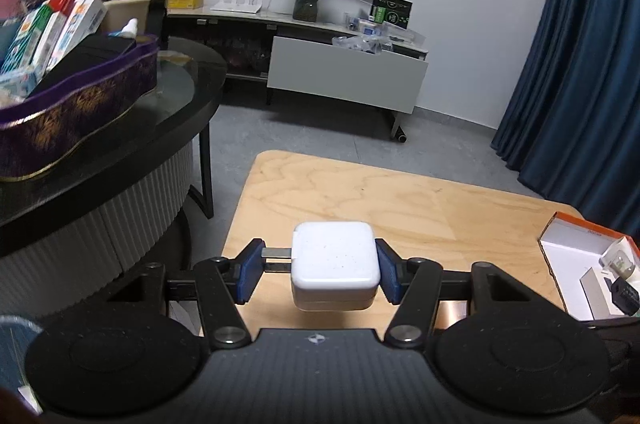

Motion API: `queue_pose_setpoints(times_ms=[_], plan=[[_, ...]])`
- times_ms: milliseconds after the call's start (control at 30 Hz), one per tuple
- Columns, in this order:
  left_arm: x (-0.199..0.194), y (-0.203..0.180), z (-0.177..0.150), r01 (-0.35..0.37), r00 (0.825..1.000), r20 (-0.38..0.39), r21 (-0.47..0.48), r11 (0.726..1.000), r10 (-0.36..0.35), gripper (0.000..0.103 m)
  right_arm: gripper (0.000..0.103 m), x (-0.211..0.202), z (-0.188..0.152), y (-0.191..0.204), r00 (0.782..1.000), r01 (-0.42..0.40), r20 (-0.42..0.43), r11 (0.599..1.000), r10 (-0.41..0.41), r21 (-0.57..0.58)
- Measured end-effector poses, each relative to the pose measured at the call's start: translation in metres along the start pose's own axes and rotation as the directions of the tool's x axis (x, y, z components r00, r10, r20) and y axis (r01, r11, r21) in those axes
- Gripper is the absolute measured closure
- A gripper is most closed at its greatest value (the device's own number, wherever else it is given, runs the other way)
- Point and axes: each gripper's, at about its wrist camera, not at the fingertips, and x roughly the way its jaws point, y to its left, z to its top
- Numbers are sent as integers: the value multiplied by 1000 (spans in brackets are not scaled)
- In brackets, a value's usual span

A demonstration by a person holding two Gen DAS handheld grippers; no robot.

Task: Organize rigid objects
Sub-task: 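Lift the white charger with left tool while right tool grasps the brown tube, then carry the white charger with left tool while right tool carries the brown tube over the box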

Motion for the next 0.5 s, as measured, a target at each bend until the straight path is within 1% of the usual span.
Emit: queue_pose_setpoints(times_ms=[67,133,233,333,400,500], plan=[[-3,4,-2,-4,1000,4,-14,1000,4,45,57,-3,-4,-2,999,25,26,999,-24,-48],[-4,3,-2,6,1000,4,-25,1000,-6,45,58,-7,-6,-7,999,26,33,997,-24,-69],[-10,-4,-4,18,1000,11,-4,1000,-18,45,58,-23,-12,-11,998,19,53,996,-14,-90],[-17,-13,-9,33,999,13,14,999,-33,45,58,-45,-16,-12,995,30,100,992,-18,-121],[-23,-18,-12,35,999,13,17,999,-36,45,58,-60,-17,-17,992,33,126,992,-17,-125],[-33,-24,-18,46,999,9,8,999,-46,45,58,-84,-18,-26,988,29,154,995,-13,-99]])
